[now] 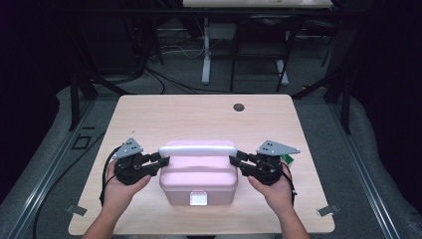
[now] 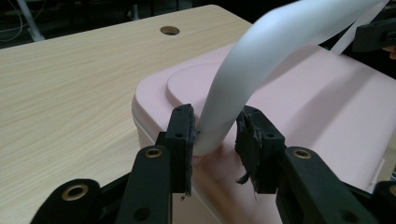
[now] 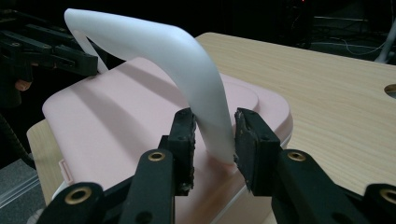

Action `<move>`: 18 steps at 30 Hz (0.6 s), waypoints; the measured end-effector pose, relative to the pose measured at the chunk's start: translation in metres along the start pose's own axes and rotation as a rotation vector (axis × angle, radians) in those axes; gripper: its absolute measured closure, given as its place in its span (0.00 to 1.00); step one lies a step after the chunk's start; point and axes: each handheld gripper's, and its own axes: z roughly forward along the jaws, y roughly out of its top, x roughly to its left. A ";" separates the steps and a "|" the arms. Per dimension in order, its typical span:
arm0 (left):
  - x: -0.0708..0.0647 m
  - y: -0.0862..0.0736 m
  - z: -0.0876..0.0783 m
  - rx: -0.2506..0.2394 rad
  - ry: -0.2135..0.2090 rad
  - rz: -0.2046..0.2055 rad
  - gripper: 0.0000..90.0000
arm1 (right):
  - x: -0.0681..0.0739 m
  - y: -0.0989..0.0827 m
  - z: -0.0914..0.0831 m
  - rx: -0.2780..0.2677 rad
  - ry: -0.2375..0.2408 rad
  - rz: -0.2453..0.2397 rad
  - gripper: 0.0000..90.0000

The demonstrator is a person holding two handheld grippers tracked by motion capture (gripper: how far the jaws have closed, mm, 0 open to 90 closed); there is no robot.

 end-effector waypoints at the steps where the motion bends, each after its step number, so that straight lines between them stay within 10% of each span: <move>1: 0.000 0.000 0.000 -0.002 -0.002 -0.005 0.73 | -0.001 -0.001 0.001 0.000 -0.001 0.001 0.76; 18: 0.001 -0.002 0.002 -0.025 0.019 -0.008 0.81 | 0.001 -0.010 0.008 -0.039 -0.040 -0.020 0.81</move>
